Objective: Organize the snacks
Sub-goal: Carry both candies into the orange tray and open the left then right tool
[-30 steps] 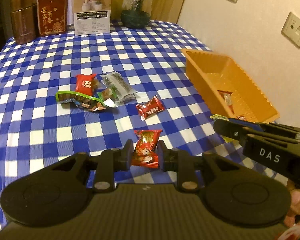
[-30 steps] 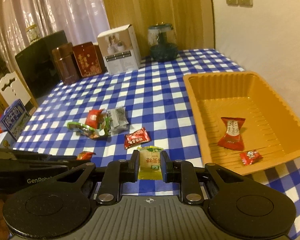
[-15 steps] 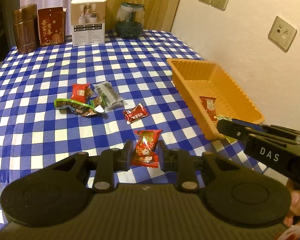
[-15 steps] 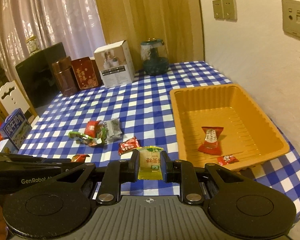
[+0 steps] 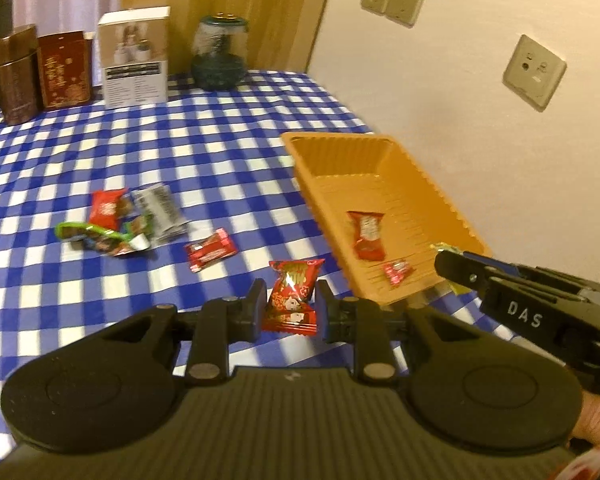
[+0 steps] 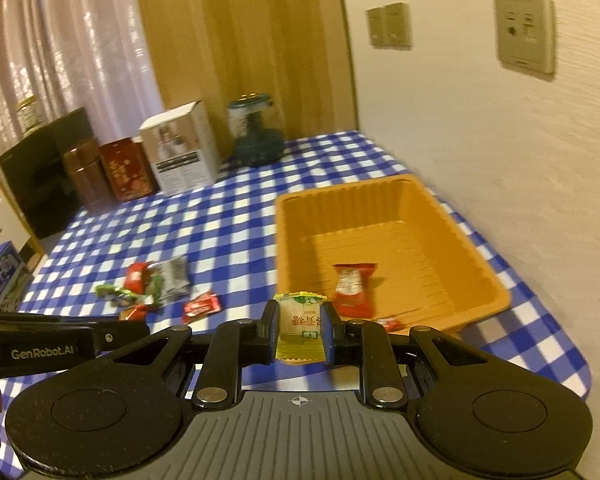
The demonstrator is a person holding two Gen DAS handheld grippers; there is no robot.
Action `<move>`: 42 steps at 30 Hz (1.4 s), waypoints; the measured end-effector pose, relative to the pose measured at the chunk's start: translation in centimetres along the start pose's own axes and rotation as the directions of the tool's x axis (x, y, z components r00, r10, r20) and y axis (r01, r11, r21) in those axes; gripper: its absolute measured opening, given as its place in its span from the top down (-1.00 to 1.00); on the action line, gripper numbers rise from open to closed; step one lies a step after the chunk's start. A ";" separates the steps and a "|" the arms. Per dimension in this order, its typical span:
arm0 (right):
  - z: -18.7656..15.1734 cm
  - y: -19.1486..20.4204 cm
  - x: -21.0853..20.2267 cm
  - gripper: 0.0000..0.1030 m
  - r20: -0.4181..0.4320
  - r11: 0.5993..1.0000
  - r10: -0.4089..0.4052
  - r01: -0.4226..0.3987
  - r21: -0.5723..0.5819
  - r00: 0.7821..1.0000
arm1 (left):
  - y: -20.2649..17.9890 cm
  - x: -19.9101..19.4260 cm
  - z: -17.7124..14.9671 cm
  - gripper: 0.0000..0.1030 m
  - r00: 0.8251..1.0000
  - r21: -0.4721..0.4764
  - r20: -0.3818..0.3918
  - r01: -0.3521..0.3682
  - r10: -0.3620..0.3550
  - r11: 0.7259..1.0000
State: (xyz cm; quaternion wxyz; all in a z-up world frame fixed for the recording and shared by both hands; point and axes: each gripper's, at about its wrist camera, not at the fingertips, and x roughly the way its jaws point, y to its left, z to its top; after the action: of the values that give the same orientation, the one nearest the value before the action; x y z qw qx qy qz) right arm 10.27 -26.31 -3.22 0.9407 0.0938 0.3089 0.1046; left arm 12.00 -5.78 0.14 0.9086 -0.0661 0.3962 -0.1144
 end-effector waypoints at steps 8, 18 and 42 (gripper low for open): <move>1.3 -3.7 0.5 0.58 0.009 0.999 -0.043 0.043 0.022 0.999 | -3.7 2.2 1.7 0.56 0.999 0.026 -0.002 0.048 -0.048 0.998; 2.7 -6.7 2.3 0.58 0.017 0.997 -0.070 0.069 0.038 0.997 | -6.5 5.3 2.9 0.56 0.998 0.068 -0.013 0.068 -0.067 0.995; 3.0 -8.6 4.4 0.58 0.006 0.994 -0.083 0.082 0.077 0.997 | -5.4 7.8 3.4 0.38 1.000 0.038 0.004 0.021 -0.022 0.999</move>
State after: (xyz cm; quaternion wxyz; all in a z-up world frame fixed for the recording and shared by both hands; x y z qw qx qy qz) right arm 16.74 -33.83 -5.37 0.9412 0.1176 0.3122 0.0532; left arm 18.79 -12.91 -1.94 0.9094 -0.0535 0.3911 -0.1314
